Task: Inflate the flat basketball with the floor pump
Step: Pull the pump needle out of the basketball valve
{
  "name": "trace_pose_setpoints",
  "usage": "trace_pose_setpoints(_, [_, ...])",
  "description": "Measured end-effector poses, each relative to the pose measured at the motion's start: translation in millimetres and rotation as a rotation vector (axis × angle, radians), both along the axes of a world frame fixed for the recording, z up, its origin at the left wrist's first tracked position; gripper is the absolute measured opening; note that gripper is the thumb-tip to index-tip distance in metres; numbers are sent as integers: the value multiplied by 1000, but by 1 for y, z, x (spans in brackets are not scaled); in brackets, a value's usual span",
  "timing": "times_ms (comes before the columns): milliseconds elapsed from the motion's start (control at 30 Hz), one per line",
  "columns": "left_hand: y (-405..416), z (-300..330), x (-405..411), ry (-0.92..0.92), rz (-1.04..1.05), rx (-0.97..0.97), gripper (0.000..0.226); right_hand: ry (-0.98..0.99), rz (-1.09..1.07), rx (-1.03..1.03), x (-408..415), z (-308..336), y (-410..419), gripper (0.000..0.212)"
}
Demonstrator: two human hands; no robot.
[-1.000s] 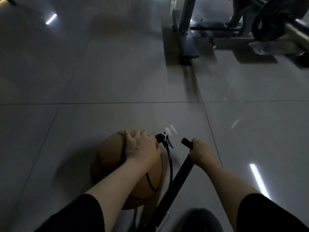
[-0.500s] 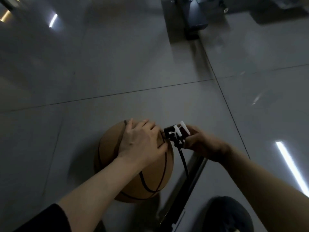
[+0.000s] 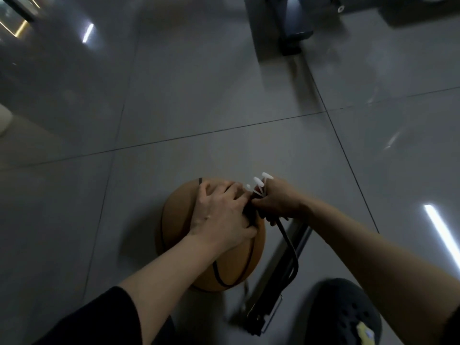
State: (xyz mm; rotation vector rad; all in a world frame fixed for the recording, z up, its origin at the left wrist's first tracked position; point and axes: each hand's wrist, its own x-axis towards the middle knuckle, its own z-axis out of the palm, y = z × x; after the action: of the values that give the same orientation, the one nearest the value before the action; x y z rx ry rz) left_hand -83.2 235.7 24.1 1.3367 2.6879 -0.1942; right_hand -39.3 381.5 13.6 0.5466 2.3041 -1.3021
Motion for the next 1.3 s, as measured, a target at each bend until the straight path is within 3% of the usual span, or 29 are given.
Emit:
trace_pose_setpoints(200, [-13, 3, 3, -8, -4, 10, 60, 175, 51, 125, 13, 14, -18, 27])
trace_pose_setpoints(367, [-20, 3, -19, -74, 161, -18, 60, 279, -254, 26, 28, 39, 27, 19])
trace_pose_setpoints(467, [-21, 3, -21, -94, 221, 70, 47, 200, -367, -95, 32, 27, 31, 19])
trace_pose_setpoints(667, [-8, -2, -25, -108, 494, 299, 18, 172, -433, -230, 37, 12, 21, 14])
trace_pose_setpoints(800, [-8, -5, -26, -100, 547, 370, 11, 211, -430, -373, 42, 8, 21, 16])
trace_pose_setpoints(933, [-9, -7, -18, -76, 439, 498, 19, 199, -433, -639, 40, 12, 21, 14])
trace_pose_setpoints(1000, [-4, -4, -11, -196, 250, 630, 21, 184, -469, -757, 36, 13, 22, 24])
trace_pose_setpoints(1100, [7, -1, -4, -386, 42, 608, 37, 184, -450, -746, 32, 13, 20, 35])
trace_pose_setpoints(1200, [12, -4, -5, -373, 55, 660, 24, 171, -414, -782, 32, 12, 16, 42])
trace_pose_setpoints(1300, [12, -4, -11, -323, 155, 666, 22, 108, -449, -969, 34, 9, 19, 39])
